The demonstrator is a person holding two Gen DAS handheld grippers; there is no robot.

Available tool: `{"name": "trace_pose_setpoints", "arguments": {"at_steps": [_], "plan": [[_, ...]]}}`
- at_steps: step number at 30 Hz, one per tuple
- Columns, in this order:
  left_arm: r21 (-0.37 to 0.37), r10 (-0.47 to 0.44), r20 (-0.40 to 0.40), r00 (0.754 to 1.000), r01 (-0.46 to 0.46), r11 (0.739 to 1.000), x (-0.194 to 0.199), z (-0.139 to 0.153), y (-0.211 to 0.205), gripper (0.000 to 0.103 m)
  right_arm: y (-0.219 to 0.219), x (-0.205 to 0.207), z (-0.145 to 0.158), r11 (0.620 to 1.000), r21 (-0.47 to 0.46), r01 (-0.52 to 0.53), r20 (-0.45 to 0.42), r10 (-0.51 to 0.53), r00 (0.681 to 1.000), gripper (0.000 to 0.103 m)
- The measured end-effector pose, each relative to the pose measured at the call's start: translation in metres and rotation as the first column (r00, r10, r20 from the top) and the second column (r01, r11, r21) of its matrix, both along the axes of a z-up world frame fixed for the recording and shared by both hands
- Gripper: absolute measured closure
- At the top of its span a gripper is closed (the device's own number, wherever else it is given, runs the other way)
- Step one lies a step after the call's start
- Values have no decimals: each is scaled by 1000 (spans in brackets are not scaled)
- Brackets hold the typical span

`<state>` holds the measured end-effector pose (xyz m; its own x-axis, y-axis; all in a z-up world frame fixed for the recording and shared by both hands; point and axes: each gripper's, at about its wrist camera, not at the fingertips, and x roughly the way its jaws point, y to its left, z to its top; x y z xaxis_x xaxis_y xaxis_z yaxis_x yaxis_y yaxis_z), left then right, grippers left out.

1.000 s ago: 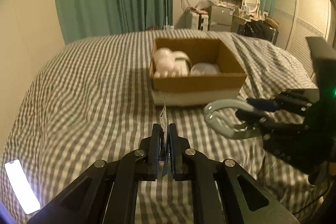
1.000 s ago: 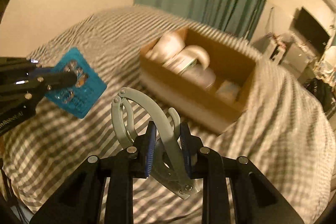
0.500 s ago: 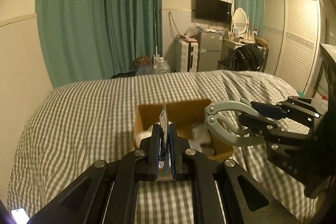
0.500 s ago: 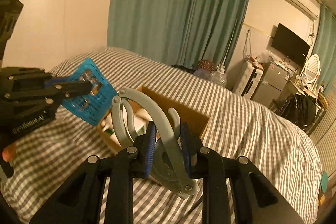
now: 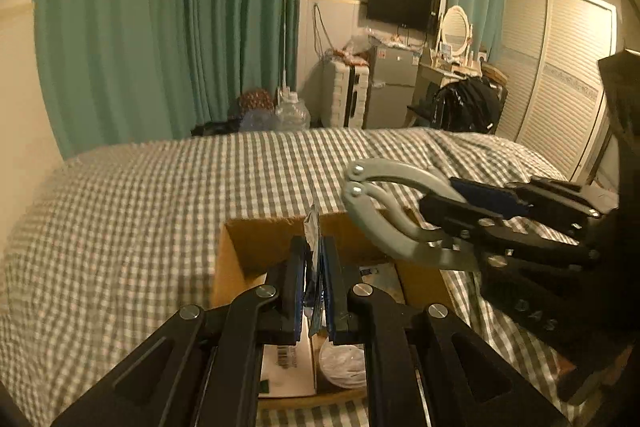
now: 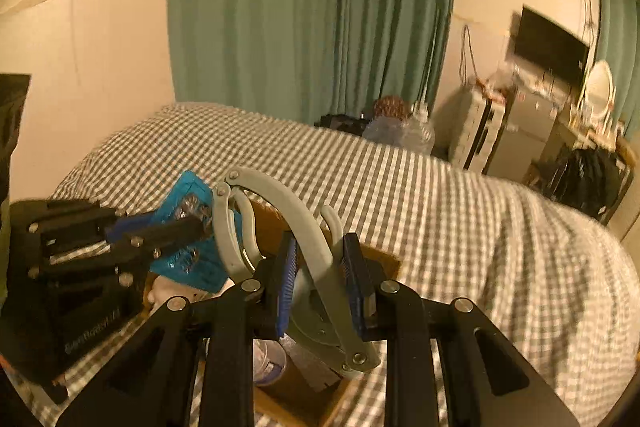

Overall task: Organize objects
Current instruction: 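Lower the clip and blister pack into the box and open both tools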

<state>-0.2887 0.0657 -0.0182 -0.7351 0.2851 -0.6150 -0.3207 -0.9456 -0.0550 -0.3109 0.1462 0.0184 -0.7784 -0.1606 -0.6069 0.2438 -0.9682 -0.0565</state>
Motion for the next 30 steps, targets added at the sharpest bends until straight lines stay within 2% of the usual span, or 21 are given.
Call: {"name": "trace_pose_setpoints", "arguments": {"at_steps": [8,14,16,18,19,20,22,25,27,30], "plan": [[-8,-12,83,996,13,1000,-28,-45,10,95,5,-31,-50,999,-47,16,119,-10,993,81],[21,-39,105,994,37,999,-29,-57,11,95,7,-33,-67,996,-83,38,172,-23,985,80],[3,-38,102,994,38,999,-28,-58,14,95,9,-31,-67,994,-99,41,170,-24,985,76],[-8,-35,97,995,36,999,-26,-56,14,93,9,-27,-61,994,-102,43,153,-27,988,59],[-14,-31,94,995,33,999,-25,-54,14,93,12,-27,-57,993,-103,51,136,-37,990,53],[-20,-25,90,996,27,999,-24,-51,14,90,15,-27,-51,992,-110,58,120,-45,992,48],[-29,-14,80,997,16,999,-21,-45,12,82,18,-25,-41,990,-122,66,104,-53,993,48],[-39,6,61,998,-3,999,-11,-33,6,64,23,-15,-27,989,-124,85,74,-76,994,46],[-41,21,41,999,-20,999,-3,-21,3,35,24,-6,-15,987,-131,92,55,-85,995,40],[-47,46,-8,999,-46,998,9,-2,3,25,28,11,7,984,-139,112,16,-111,994,34]]}}
